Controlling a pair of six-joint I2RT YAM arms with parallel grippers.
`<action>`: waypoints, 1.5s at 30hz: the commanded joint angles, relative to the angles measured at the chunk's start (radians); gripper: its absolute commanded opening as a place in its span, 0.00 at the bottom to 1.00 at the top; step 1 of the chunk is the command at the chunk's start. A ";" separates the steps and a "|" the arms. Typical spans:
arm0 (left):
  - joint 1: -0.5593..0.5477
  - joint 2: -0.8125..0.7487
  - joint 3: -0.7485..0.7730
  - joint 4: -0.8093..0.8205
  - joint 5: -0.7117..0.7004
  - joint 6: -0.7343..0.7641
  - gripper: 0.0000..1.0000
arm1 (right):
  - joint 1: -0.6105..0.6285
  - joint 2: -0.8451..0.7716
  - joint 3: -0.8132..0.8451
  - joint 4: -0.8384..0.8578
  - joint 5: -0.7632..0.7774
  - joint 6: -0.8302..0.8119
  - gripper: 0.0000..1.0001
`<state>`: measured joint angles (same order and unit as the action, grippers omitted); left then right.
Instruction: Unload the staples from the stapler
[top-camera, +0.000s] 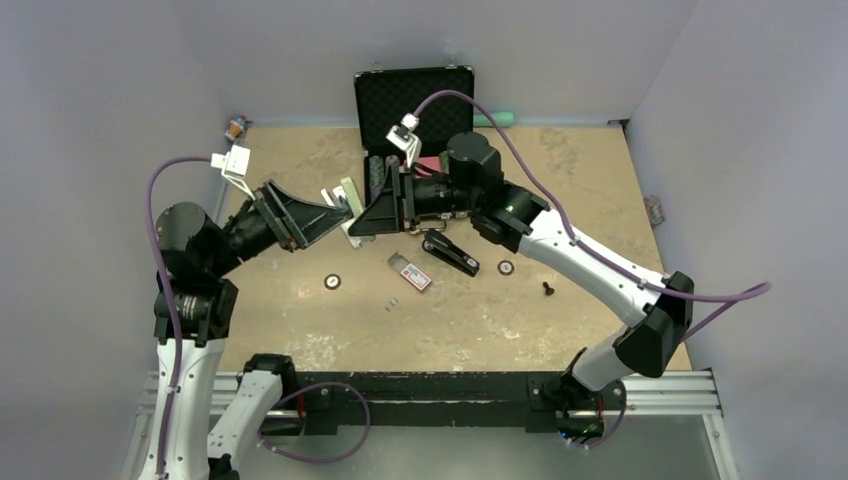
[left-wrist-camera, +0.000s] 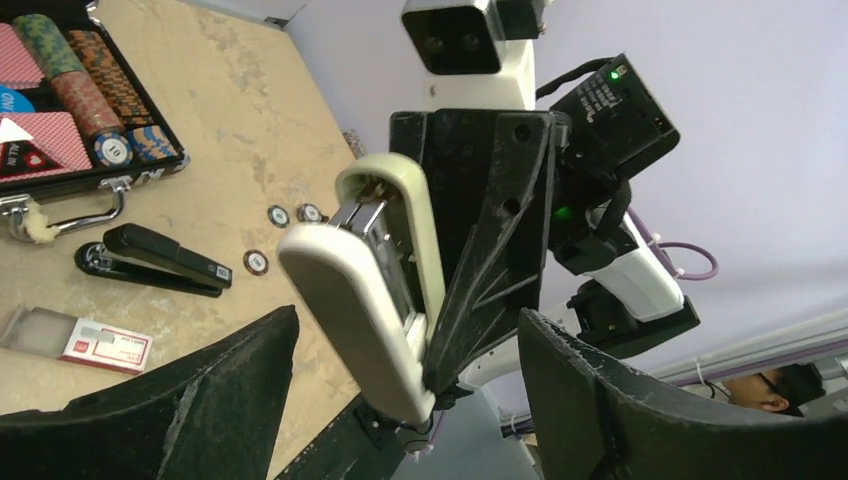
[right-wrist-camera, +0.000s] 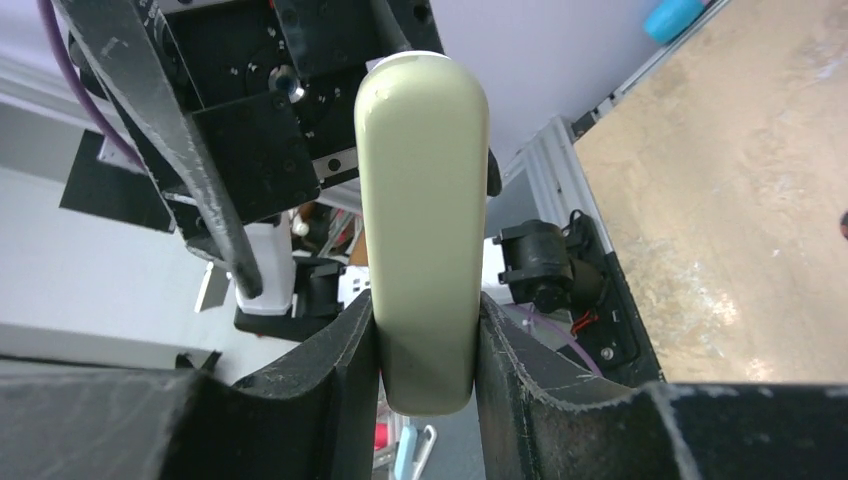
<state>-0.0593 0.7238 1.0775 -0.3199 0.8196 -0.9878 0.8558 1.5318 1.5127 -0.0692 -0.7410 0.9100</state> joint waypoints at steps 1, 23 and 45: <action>-0.001 -0.031 0.048 -0.121 -0.054 0.106 0.85 | -0.011 -0.094 -0.005 -0.038 0.118 -0.031 0.00; -0.001 -0.171 -0.026 -0.813 -0.635 0.498 0.85 | -0.347 -0.268 -0.166 -0.673 0.866 -0.130 0.00; -0.001 -0.255 -0.176 -0.812 -0.632 0.515 0.81 | -0.605 0.328 0.048 -0.532 0.990 -0.345 0.00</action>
<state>-0.0593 0.4644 0.9070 -1.1511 0.1783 -0.5014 0.2813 1.8122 1.4353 -0.6636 0.2432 0.6243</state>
